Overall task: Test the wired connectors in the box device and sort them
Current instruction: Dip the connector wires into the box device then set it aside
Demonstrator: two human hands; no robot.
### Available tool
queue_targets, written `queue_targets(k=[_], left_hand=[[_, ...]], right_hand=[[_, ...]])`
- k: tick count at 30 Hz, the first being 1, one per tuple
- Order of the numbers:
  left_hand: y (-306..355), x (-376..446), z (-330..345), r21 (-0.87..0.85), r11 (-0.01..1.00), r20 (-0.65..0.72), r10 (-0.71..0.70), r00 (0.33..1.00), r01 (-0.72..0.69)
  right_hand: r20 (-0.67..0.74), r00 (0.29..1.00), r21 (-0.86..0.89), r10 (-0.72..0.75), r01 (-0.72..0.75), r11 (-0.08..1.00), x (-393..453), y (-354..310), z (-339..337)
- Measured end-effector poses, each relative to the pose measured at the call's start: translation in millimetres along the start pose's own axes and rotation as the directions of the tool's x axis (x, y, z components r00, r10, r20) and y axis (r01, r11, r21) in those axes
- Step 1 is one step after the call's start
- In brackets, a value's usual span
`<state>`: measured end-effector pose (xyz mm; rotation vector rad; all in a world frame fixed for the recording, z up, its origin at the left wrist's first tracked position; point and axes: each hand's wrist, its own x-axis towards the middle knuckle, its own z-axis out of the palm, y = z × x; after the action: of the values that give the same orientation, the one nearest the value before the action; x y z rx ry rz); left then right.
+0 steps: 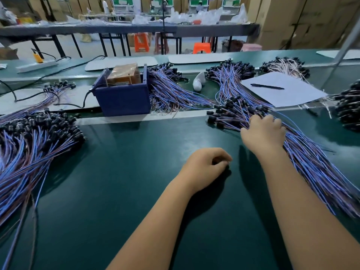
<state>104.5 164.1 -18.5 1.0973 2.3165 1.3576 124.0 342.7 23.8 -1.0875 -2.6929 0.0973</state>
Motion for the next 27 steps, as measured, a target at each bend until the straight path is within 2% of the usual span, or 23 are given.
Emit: queue_targets(k=[2,5,8,10,12,14,16,17,19,24,27], left_hand=[[-1,0,1,-0.021,1.000,-0.017,0.001,1.000,-0.001],[2,0,-1,0.017,0.999,-0.156,-0.026,0.987,0.028],[-4,-1,-23,0.327,0.931,-0.364,-0.035,0.931,0.163],[-21,-7,-53,0.398,0.858,-0.494,-0.099,0.864,0.326],[-39,-18,-88,0.336,0.802,-0.610,-0.214,0.763,0.494],[-61,-39,-124,0.246,0.702,-0.750,-0.299,0.590,0.668],[-77,-59,-154,0.150,0.625,-0.846,-0.320,0.427,0.766],[-83,-66,-164,0.123,0.604,-0.868,-0.319,0.380,0.788],[-89,-70,-175,0.107,0.591,-0.878,-0.320,0.355,0.799],[-98,-62,-182,0.107,0.571,-0.863,-0.354,0.361,0.814],[-102,-58,-190,0.063,0.564,-0.874,-0.368,0.318,0.824]], right_hand=[[-0.084,0.996,-0.046,-0.004,0.000,0.999,-7,-12,4],[-0.203,0.977,0.074,-0.067,0.084,0.994,-19,-40,10],[-0.122,0.981,0.304,-0.153,0.184,0.935,-35,-80,15],[-0.049,0.967,0.407,-0.249,0.247,0.880,-50,-109,23],[-0.012,0.936,0.429,-0.351,0.322,0.844,-67,-133,29],[-0.008,0.891,0.416,-0.454,0.416,0.809,-83,-156,34],[-0.052,0.852,0.413,-0.521,0.494,0.765,-95,-179,34],[-0.080,0.838,0.415,-0.540,0.521,0.746,-100,-191,34],[-0.108,0.817,0.432,-0.566,0.551,0.714,-109,-211,34],[-0.056,0.773,0.388,-0.632,0.600,0.699,-118,-222,55],[-0.044,0.782,0.507,-0.622,0.554,0.660,-111,-218,59]])
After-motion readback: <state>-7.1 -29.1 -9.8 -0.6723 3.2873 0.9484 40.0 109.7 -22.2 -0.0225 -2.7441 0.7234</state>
